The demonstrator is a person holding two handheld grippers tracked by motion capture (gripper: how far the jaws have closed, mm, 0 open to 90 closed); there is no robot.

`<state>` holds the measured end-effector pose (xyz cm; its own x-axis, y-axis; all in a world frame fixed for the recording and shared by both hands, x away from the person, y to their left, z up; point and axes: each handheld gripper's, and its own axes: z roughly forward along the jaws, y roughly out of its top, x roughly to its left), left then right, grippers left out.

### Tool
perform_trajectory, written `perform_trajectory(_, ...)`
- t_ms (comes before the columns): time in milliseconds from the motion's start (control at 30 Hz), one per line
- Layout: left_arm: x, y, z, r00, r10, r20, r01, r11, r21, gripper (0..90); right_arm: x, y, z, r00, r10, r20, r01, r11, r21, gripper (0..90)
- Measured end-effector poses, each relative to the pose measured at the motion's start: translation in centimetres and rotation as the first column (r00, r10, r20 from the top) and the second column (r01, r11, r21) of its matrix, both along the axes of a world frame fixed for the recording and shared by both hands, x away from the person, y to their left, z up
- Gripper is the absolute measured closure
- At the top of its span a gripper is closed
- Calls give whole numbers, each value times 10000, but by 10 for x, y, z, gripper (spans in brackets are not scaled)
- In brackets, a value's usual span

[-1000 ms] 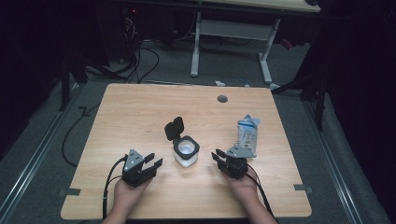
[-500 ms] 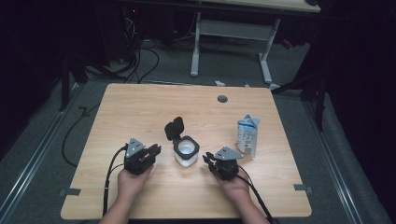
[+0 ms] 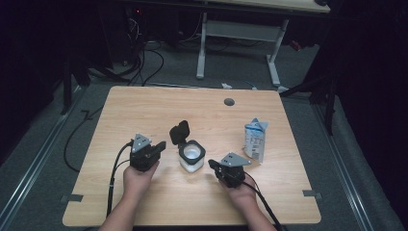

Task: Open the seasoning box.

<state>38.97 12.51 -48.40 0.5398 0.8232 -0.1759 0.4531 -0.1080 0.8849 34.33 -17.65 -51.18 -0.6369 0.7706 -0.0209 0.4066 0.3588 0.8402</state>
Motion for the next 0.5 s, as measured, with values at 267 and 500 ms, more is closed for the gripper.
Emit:
perform_trajectory(267,10,-6,11,10000,47,70,-46,10000,-80,899,0,2,1,9998,207,63,-208,9997,117,899)
perform_trajectory(500,14,-12,18,9998,-40,191,45,9996,-273,899,0,4,2,9996,268,118,-269,9996,100,894)
